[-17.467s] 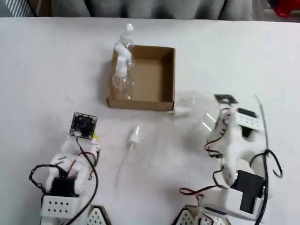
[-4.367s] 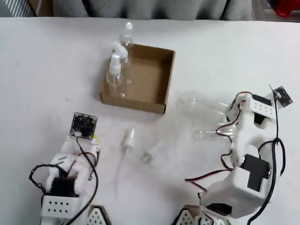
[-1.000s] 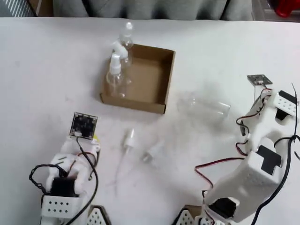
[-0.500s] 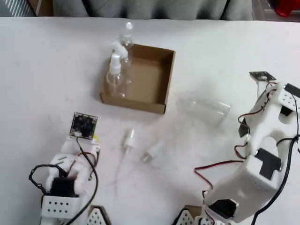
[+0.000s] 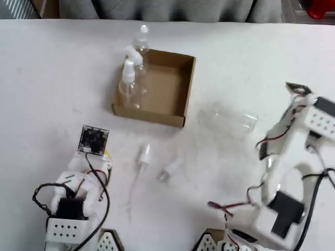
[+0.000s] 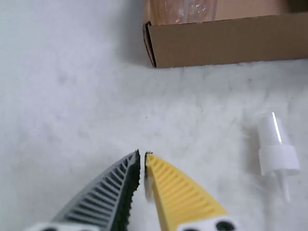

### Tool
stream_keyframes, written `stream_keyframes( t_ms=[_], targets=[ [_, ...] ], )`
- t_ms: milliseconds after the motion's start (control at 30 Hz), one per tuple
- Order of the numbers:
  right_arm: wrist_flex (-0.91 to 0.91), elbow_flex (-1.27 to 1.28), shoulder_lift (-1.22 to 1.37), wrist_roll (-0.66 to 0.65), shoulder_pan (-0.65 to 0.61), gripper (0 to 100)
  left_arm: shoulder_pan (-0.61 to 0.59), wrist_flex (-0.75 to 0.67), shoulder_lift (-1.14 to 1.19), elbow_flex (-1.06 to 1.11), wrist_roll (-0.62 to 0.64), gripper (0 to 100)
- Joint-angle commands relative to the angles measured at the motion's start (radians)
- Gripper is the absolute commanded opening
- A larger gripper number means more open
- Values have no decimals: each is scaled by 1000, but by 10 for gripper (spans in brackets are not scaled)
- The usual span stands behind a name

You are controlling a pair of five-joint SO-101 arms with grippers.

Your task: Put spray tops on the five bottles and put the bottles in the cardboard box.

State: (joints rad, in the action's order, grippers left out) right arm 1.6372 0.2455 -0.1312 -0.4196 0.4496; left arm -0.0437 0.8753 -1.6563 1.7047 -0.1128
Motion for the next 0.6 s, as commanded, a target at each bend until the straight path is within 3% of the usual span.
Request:
stream_keyframes(
  t_ms=[0, 200, 400, 567],
  targets=[
    [-91, 135, -196, 106, -76, 16, -10, -5, -24, -11, -11, 24],
    [-243, 367, -380, 186, -202, 16, -4, 141, -21, -135, -9, 24],
    [-275, 420, -423, 186, -208, 16, 8, 321, -16, -377, -9, 24],
    [-278, 431, -423, 181, -216, 16, 137, 413, 128, -540, -9, 24]
  ],
)
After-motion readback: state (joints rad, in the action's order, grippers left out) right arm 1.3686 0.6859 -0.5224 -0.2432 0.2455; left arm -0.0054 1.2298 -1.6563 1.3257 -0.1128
